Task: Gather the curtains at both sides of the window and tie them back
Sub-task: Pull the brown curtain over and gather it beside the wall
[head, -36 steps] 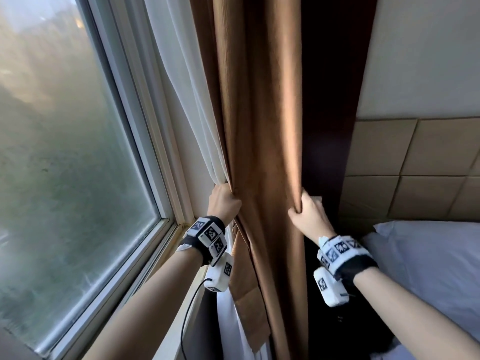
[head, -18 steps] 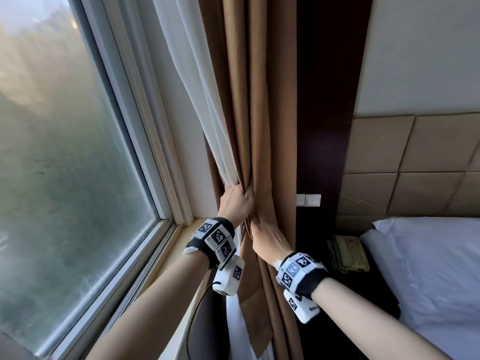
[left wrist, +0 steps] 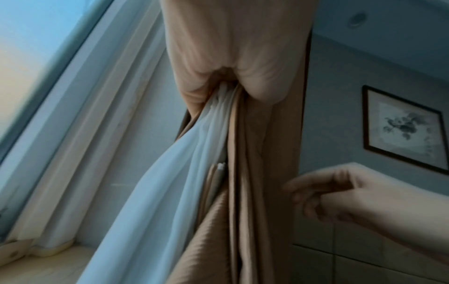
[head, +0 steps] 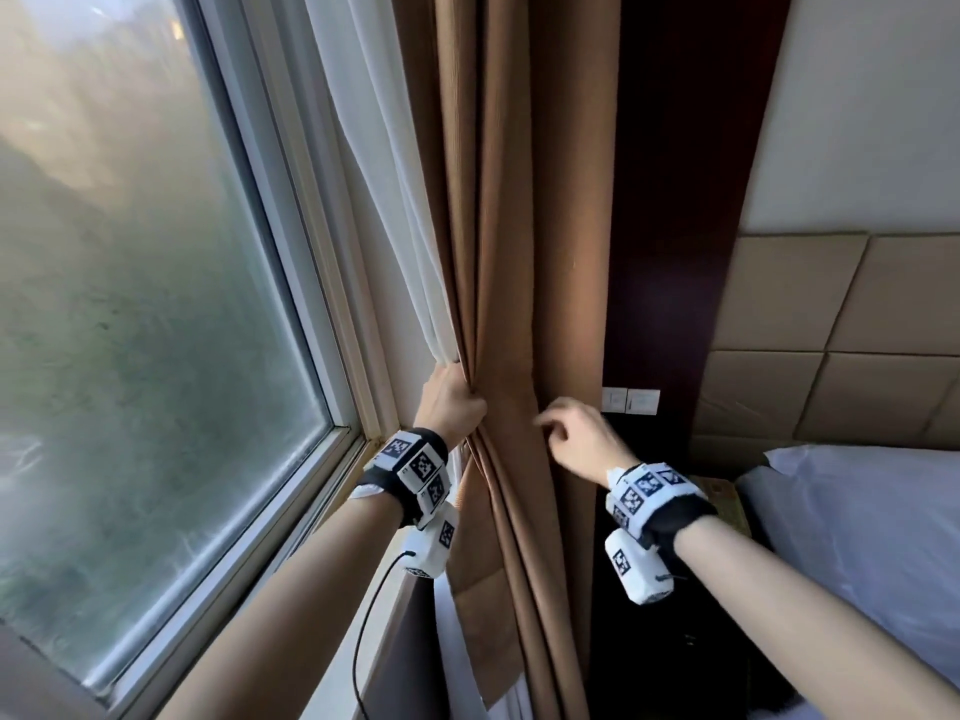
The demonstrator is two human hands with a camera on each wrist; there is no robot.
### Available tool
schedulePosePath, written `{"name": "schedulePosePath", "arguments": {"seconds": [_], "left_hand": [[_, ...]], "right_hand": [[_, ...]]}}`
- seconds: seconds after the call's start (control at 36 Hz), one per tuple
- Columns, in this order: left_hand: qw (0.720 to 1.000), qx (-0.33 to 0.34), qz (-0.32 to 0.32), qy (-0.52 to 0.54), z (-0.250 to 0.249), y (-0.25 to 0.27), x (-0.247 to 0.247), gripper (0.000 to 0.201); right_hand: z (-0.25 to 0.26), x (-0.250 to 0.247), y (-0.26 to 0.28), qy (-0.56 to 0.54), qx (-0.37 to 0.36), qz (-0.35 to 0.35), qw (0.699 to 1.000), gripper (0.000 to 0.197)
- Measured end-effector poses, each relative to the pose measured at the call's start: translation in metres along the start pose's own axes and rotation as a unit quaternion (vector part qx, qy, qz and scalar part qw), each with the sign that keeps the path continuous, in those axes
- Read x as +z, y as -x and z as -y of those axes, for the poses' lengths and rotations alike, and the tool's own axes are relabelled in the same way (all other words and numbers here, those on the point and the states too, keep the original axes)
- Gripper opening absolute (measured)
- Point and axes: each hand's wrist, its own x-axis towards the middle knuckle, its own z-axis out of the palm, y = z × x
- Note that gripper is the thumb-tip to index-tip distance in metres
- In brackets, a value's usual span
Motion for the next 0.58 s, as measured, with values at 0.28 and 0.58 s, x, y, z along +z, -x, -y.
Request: {"name": "schedulePosePath", "arguments": {"seconds": [0.28, 0.58], "left_hand": [[0.999, -0.028, 0.015, 0.034, 0.009, 0.001, -0.006, 0.028], [0.998, -0.048, -0.018, 0.024, 0.018, -0.004, -0.007, 0.024]], "right_hand": [[-0.047, -0.02, -0.062, -0.13, 0.226, -0.074, 0.962, 0.091], [-0.004, -0.016, 0.001, 0.001, 0.157, -0.152, 0.976, 0.026]]}}
